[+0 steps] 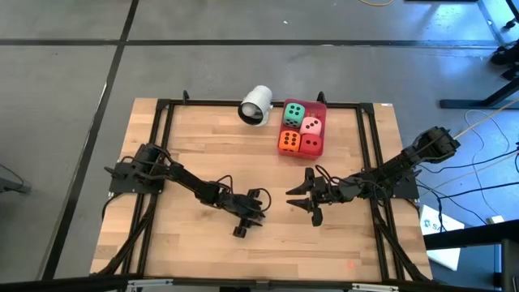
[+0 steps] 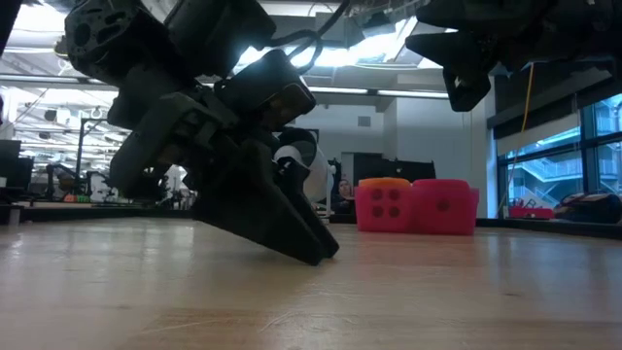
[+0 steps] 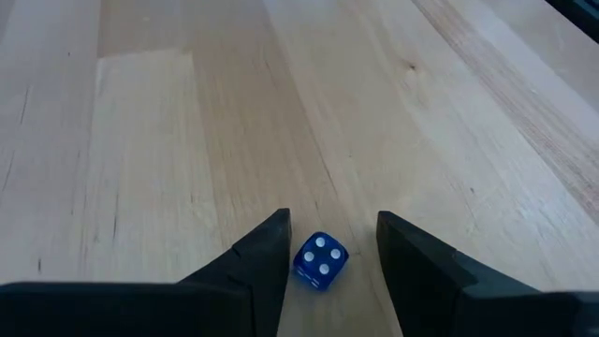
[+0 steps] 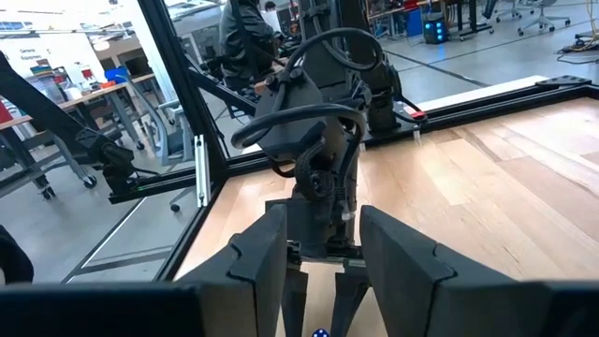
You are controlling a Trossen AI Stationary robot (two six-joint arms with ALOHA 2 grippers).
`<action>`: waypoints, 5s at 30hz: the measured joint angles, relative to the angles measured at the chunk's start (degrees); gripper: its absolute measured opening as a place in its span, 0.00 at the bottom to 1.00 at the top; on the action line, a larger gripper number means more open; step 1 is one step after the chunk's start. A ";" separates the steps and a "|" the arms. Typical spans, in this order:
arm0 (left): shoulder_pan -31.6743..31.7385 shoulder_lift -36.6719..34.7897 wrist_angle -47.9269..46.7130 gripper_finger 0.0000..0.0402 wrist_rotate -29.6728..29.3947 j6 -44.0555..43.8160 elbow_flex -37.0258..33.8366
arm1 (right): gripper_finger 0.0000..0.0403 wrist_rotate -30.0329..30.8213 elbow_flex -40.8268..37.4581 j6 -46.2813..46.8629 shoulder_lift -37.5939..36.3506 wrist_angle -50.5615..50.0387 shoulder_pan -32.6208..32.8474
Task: Pick & Place Dice
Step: Put the small blue dice into the red bin
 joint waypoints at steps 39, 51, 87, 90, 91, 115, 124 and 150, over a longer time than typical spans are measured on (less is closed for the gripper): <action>0.02 -4.11 -5.51 0.39 -2.59 3.09 -0.31 | 0.34 0.00 0.00 0.00 0.00 0.00 -0.01; 0.04 -4.11 -4.86 0.39 -2.35 3.47 -0.31 | 0.34 0.00 0.00 0.00 0.00 0.00 0.00; 0.13 -2.11 -0.52 0.34 -1.14 3.45 -0.11 | 0.34 0.00 0.00 -0.02 0.00 -0.02 -0.02; 0.42 -2.05 -0.79 0.34 -0.89 2.71 -0.09 | 0.34 0.00 0.00 -0.02 0.00 -0.02 0.00; 0.44 -2.05 -0.95 0.34 -0.93 2.74 -0.09 | 0.34 0.00 0.00 -0.02 0.00 -0.02 -0.01; 0.56 -1.95 -1.25 0.11 -0.96 2.97 -0.11 | 0.34 0.00 0.00 -0.02 0.00 -0.04 -0.02; 2.30 -3.00 -1.18 0.11 -1.34 4.70 -0.26 | 0.34 0.00 0.00 -0.01 0.00 -0.06 -0.01; 20.08 -37.35 -22.61 0.10 3.96 21.28 -5.69 | 0.34 -1.93 -0.04 0.09 0.12 -3.87 -11.48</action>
